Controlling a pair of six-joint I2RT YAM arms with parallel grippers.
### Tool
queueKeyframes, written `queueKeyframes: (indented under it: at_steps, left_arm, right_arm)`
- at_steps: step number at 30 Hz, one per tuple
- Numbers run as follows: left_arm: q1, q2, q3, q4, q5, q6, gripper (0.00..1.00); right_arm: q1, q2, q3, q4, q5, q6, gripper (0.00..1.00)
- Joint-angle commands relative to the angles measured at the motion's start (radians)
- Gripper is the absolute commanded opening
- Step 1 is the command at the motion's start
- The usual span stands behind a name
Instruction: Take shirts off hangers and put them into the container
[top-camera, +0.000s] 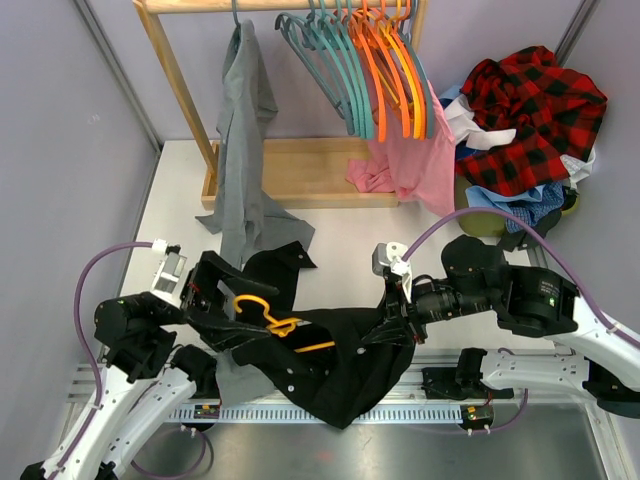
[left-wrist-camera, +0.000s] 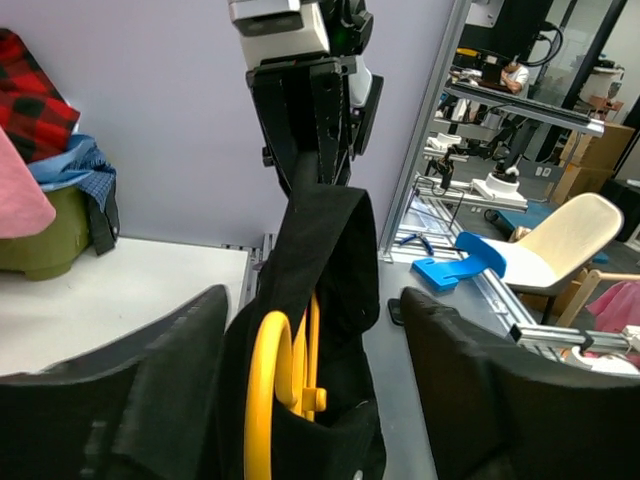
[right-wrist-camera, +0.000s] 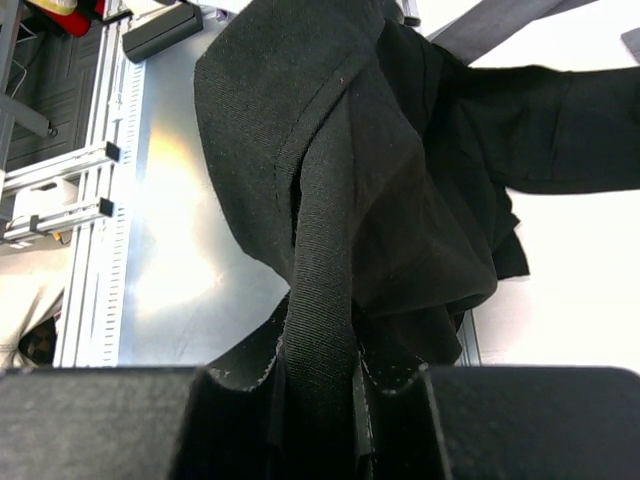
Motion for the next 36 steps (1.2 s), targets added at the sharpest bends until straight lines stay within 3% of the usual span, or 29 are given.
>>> queueKeyframes:
  at_steps: [1,2,4,9,10,12,15,18,20,24,27,30,31,36]
  left_arm:
    - [0.001,0.001,0.049,-0.076,0.014,0.046,0.67]
    - [0.001,-0.001,0.051,-0.095,0.012,0.051,0.57]
    - [0.001,-0.006,0.055,-0.109,0.009,0.063,0.48]
    - [0.001,-0.015,0.055,-0.107,0.015,0.069,0.1]
    - [0.001,-0.018,0.055,-0.106,0.009,0.069,0.07]
    - [0.001,-0.021,0.06,-0.11,0.002,0.069,0.01]
    - [0.001,-0.033,0.122,-0.225,-0.061,0.134,0.0]
    - [0.001,-0.035,0.272,-0.47,-0.178,0.287,0.0]
    - [0.001,-0.036,0.345,-0.625,-0.28,0.396,0.0]
    - [0.001,-0.044,0.48,-0.759,-0.403,0.517,0.0]
    - [0.001,-0.042,0.528,-0.804,-0.417,0.537,0.0]
    - [0.001,-0.042,0.548,-0.843,-0.431,0.556,0.0]
    - [0.001,-0.044,0.552,-0.869,-0.44,0.568,0.0]
    - [0.001,-0.041,0.574,-1.0,-0.484,0.631,0.0]
  right_arm:
    - [0.009,-0.025,0.005,0.115,0.004,-0.008,0.0]
    - [0.01,-0.027,0.003,0.121,0.011,-0.01,0.0]
    - [0.009,-0.027,0.002,0.131,0.012,-0.005,0.0]
    - [0.009,-0.015,-0.006,0.14,0.009,0.007,0.0]
    - [0.01,-0.01,-0.006,0.14,0.009,0.007,0.0]
    - [0.009,-0.005,-0.007,0.14,0.014,0.009,0.05]
    - [0.009,0.007,-0.013,0.129,0.027,0.001,0.46]
    - [0.01,0.013,-0.03,0.126,0.043,-0.005,0.64]
    - [0.009,0.007,-0.047,0.128,0.06,-0.01,0.68]
    - [0.009,-0.002,-0.078,0.141,0.077,-0.013,0.7]
    - [0.009,-0.005,-0.093,0.149,0.093,-0.013,0.64]
    - [0.009,-0.013,-0.098,0.16,0.15,-0.004,0.25]
    - [0.009,-0.021,-0.099,0.166,0.219,0.003,0.0]
    - [0.01,-0.099,-0.109,0.206,0.515,0.067,0.0]
